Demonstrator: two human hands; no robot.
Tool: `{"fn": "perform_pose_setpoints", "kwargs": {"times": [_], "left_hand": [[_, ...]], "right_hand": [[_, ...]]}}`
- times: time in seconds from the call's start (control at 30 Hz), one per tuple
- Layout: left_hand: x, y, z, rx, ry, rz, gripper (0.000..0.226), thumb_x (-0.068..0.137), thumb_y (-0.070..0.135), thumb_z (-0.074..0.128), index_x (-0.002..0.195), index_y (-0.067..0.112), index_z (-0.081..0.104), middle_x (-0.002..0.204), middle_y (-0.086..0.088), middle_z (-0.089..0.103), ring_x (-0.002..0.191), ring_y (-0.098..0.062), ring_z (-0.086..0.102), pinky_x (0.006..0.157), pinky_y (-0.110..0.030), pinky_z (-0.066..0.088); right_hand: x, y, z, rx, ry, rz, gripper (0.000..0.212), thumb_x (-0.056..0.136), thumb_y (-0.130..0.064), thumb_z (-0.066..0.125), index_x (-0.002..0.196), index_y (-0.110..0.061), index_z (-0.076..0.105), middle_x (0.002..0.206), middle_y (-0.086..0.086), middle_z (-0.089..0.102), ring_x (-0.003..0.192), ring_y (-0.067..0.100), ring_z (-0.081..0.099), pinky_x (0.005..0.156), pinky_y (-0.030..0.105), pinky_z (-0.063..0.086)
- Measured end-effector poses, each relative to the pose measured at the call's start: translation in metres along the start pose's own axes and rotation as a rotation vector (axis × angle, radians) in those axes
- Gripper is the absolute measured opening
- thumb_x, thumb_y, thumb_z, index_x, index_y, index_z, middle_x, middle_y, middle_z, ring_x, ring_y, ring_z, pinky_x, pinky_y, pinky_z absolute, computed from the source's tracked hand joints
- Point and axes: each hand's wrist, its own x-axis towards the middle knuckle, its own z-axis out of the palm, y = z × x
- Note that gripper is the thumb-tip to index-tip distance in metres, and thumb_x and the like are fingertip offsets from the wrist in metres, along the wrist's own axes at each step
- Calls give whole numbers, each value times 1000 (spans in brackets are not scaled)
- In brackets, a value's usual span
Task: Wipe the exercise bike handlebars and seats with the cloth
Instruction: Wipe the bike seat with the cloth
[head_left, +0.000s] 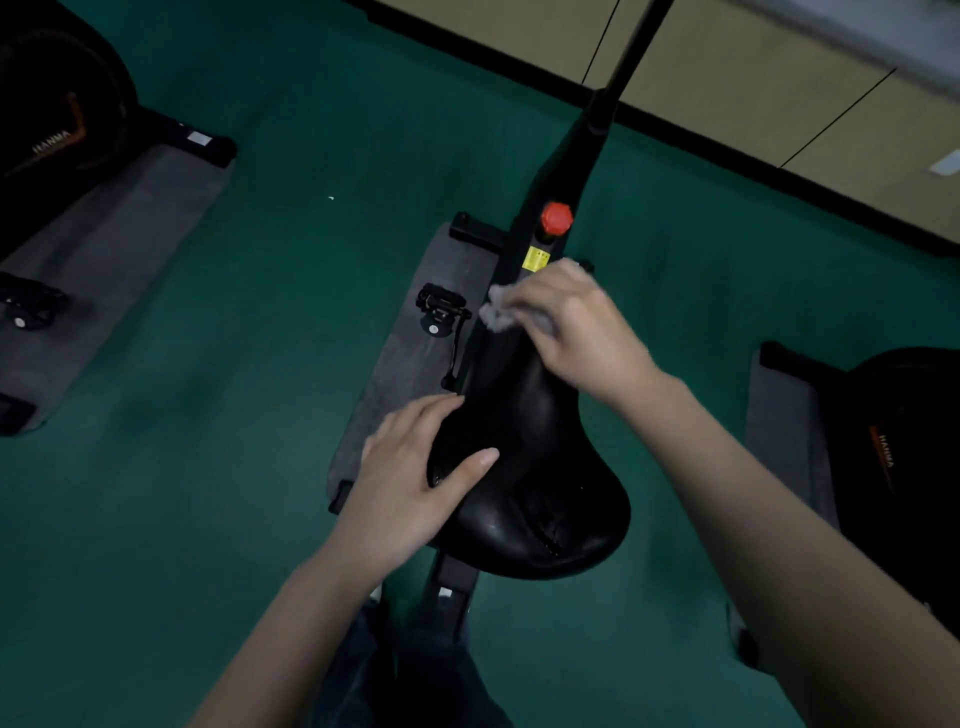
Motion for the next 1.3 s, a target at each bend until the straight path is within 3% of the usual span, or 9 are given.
{"fn": "perform_pose_setpoints", "kwargs": {"times": [0.17,0.27,0.43,0.6,0.7,0.8,0.93,1.1,1.3], "left_hand": [[0,0,1,-27,2,-13,66,79,63,46,135,30,46,134,21,42,128,-3,34,112,-42,26],[-1,1,1,-28,15,-15,66,78,65,46,134,30,47,131,23,42,127,-3,35,111,-41,27],[-1,2,1,-32,18,-13,69,76,69,44,132,29,48,131,21,44,127,-5,37,110,-43,29],[-1,3,0,-44,13,-16,71,74,69,41,131,29,50,130,22,45,126,-4,38,110,-42,30],[-2,3,-1,-55,17,-21,71,73,70,41,131,30,50,129,23,45,125,-3,39,110,-42,30],[-3,4,-1,-63,14,-29,70,74,70,44,131,31,50,128,24,45,125,-2,38,110,-42,30],[-3,4,0,-61,16,-36,62,78,63,48,132,34,47,126,28,41,124,1,36,110,-43,30],[-3,4,1,-61,31,-24,68,74,69,41,131,33,49,126,26,43,124,1,37,110,-43,31],[-3,3,1,-65,28,-12,66,75,67,45,130,30,50,125,21,46,124,-3,40,109,-43,32]], "right_hand": [[-1,10,-2,311,264,463,15,90,-10,59,100,-11,71,99,-3,68,97,9,60,88,15,41],[-24,-9,8,176,288,252,15,88,-3,61,99,-7,70,103,3,69,101,18,57,94,20,39],[1,-8,3,-85,-131,-35,16,85,-2,56,91,-8,70,90,6,67,95,26,55,88,40,44],[56,8,-5,-82,-447,226,26,82,-9,48,89,-19,70,95,8,69,94,26,63,82,33,53],[52,24,-6,179,-281,470,16,84,-16,57,85,-22,72,89,0,69,89,13,62,74,15,45],[19,27,3,478,156,664,10,89,-22,60,86,-24,70,90,-8,69,90,3,59,73,2,40],[-34,11,25,653,448,857,14,97,-24,52,102,-19,64,97,-8,66,98,8,60,92,26,44],[-80,-22,30,577,387,935,9,95,-20,54,92,-23,62,77,-17,62,76,3,58,75,19,40],[-102,-30,16,372,192,850,25,94,-21,57,115,-10,64,106,6,70,103,21,61,78,10,33]]}}
